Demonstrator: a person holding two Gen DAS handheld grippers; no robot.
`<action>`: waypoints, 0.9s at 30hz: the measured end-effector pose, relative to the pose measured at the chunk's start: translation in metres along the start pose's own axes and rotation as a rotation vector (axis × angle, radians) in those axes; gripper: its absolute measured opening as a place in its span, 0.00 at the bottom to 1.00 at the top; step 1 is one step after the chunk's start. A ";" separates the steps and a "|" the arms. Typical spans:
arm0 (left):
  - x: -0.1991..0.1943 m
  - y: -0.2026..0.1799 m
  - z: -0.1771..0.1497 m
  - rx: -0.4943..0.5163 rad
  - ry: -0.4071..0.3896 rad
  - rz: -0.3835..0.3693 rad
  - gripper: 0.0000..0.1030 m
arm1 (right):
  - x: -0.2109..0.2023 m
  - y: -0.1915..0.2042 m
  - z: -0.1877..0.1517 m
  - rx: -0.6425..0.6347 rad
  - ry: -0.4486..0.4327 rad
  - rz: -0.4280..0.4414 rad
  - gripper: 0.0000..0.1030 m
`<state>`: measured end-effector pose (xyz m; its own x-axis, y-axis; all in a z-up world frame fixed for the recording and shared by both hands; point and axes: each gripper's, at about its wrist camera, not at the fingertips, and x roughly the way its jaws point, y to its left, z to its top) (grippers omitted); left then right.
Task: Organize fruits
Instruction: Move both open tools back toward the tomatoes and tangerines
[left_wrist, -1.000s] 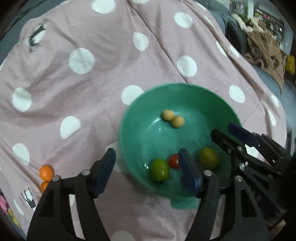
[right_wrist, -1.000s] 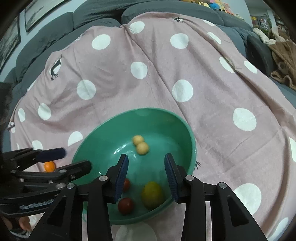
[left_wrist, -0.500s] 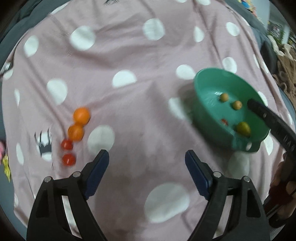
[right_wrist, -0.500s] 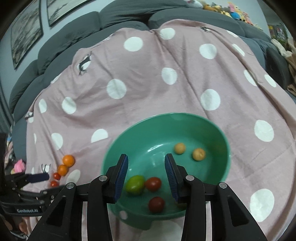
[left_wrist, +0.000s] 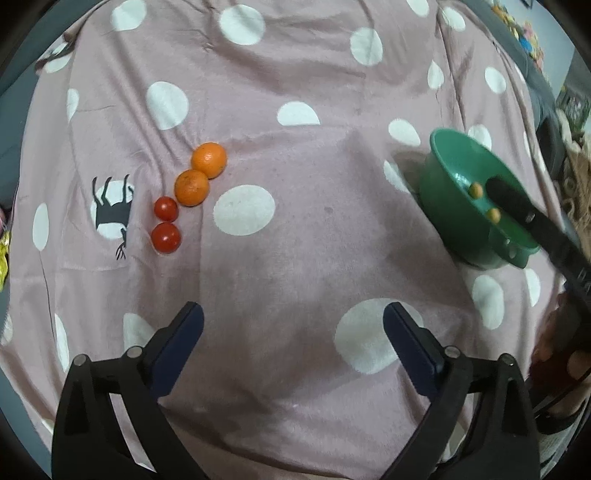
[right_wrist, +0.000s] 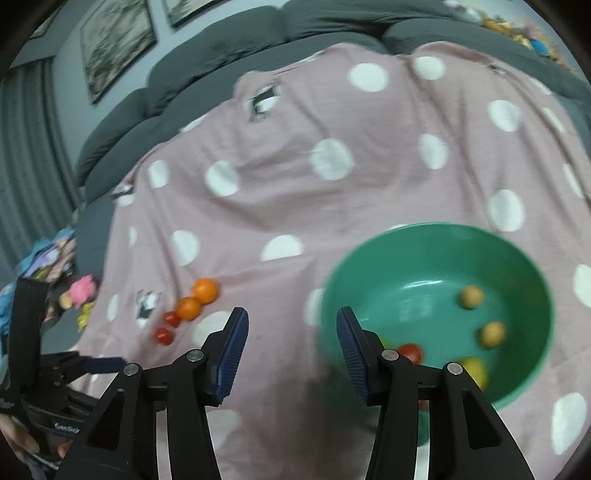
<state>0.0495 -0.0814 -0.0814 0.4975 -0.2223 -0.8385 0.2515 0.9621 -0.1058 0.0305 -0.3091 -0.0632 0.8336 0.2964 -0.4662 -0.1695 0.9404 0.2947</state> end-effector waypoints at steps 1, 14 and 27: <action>-0.004 0.004 -0.001 -0.018 -0.011 -0.013 0.96 | 0.003 0.006 -0.001 -0.012 0.011 0.023 0.49; -0.082 0.084 -0.010 -0.247 -0.290 -0.188 0.99 | 0.045 0.068 -0.029 -0.134 0.172 0.208 0.49; -0.021 0.089 0.007 0.007 -0.162 -0.062 0.98 | 0.082 0.091 -0.025 -0.121 0.324 0.188 0.49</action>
<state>0.0672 0.0076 -0.0694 0.6080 -0.3042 -0.7334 0.2912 0.9448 -0.1505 0.0701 -0.1946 -0.0957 0.5762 0.4847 -0.6581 -0.3803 0.8717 0.3090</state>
